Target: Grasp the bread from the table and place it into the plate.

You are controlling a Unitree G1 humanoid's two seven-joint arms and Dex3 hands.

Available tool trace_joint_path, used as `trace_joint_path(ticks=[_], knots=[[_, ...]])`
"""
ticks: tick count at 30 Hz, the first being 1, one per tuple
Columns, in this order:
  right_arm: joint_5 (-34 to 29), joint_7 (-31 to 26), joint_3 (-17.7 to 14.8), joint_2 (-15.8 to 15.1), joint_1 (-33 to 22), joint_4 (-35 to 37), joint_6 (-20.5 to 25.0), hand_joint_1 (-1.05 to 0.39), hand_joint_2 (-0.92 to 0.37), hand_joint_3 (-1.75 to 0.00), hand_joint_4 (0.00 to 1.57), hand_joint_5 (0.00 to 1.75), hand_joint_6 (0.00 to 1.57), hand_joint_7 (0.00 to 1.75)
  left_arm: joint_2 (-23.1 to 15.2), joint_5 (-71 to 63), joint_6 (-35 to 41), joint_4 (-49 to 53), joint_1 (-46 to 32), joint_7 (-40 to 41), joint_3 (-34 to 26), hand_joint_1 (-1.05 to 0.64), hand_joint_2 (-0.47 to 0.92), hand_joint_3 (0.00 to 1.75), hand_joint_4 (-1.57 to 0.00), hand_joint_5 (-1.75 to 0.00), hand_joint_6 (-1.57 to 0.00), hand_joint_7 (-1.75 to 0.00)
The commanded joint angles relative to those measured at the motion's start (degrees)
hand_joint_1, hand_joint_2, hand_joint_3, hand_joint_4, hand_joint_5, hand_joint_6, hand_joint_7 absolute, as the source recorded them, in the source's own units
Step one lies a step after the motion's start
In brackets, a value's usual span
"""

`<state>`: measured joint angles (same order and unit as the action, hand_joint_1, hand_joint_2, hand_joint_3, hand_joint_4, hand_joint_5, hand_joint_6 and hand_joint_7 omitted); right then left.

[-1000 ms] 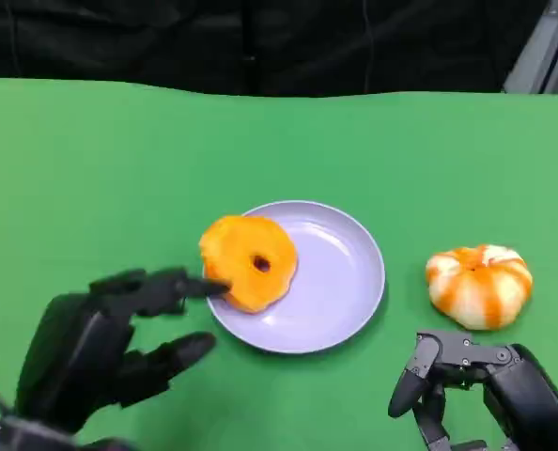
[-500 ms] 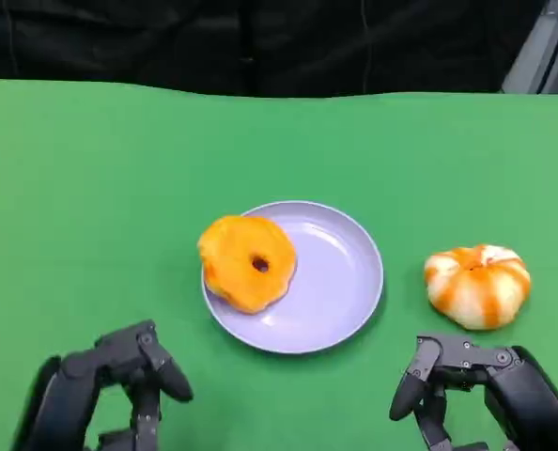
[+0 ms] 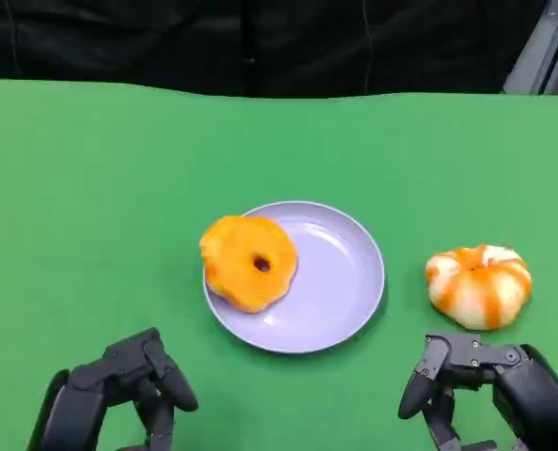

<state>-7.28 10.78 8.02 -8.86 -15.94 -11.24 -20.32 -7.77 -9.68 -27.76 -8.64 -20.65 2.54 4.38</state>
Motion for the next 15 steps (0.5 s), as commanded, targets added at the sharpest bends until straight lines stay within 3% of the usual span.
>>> trace_joint_path(ticks=[1, 15], knots=[[1.1, 0.4, -0.7, -0.8, 0.8, 1.2, 0.0, 0.09, -0.26, -1.48, 0.85, 1.72, 0.84, 1.31, -0.1, 0.3, -0.4, 1.6, 1.3, -0.9, -0.2, 0.00, 0.31, 1.49, -0.90, -1.75, -0.81, -1.59], [0.5, 0.4, -1.5, -1.0, 5.8, 7.2, -3.1, 0.06, -0.30, -1.44, 0.86, 1.72, 0.82, 1.30, 0.7, 2.0, 0.2, 5.5, 5.9, -2.9, -0.5, -0.01, 0.28, 1.54, -0.88, -1.75, -0.81, -1.58]])
